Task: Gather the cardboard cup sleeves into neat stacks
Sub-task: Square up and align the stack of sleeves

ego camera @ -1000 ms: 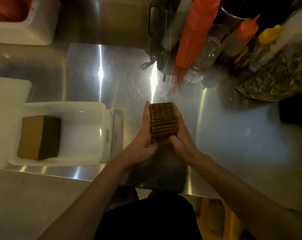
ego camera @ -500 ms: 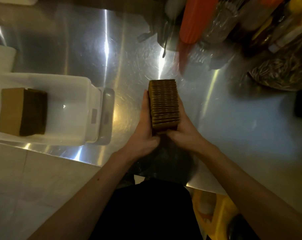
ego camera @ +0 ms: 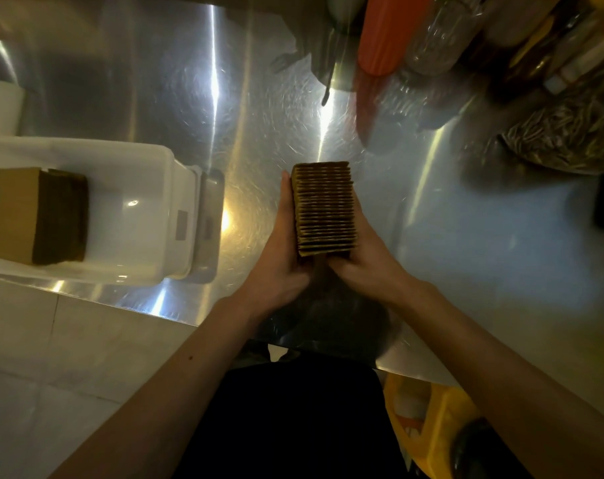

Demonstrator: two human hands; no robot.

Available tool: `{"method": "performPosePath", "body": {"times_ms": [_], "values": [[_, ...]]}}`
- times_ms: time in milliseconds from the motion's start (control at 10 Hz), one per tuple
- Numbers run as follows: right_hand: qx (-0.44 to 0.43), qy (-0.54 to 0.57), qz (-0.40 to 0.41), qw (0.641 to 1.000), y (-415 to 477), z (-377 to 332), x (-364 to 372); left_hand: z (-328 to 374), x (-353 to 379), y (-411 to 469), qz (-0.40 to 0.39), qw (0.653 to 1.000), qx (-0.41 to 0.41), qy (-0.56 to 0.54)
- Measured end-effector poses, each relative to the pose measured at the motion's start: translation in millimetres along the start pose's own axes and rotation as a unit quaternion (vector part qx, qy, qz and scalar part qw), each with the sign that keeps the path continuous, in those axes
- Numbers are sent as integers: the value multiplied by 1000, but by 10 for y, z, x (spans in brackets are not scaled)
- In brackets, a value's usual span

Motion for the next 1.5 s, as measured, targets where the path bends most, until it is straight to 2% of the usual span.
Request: {"method": "performPosePath", "body": {"times_ms": [200, 400, 900, 1200, 1500], "values": [[-2, -18, -33, 999, -14, 46, -14, 141, 19, 51, -27, 996, 82, -5], [-11, -10, 6, 1000, 37, -26, -56, 136, 37, 85, -36, 995, 76, -55], [14, 2, 50, 999, -22, 55, 11, 86, -33, 136, 39, 994, 77, -61], [3, 0, 58, 998, -3, -28, -7, 90, -62, 181, 65, 993, 83, -59], [10, -5, 33, 999, -2, 51, 2, 62, -22, 170, 71, 991, 103, -55]]}}
Point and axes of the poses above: each hand's wrist, its own y-axis towards the middle knuckle, its own x-axis out of the palm, z = x × y, the point moved 9 cm from there along y, towards the middle knuckle, and after that the axes turned 15 degrees about -x, right-handed, at the moved point
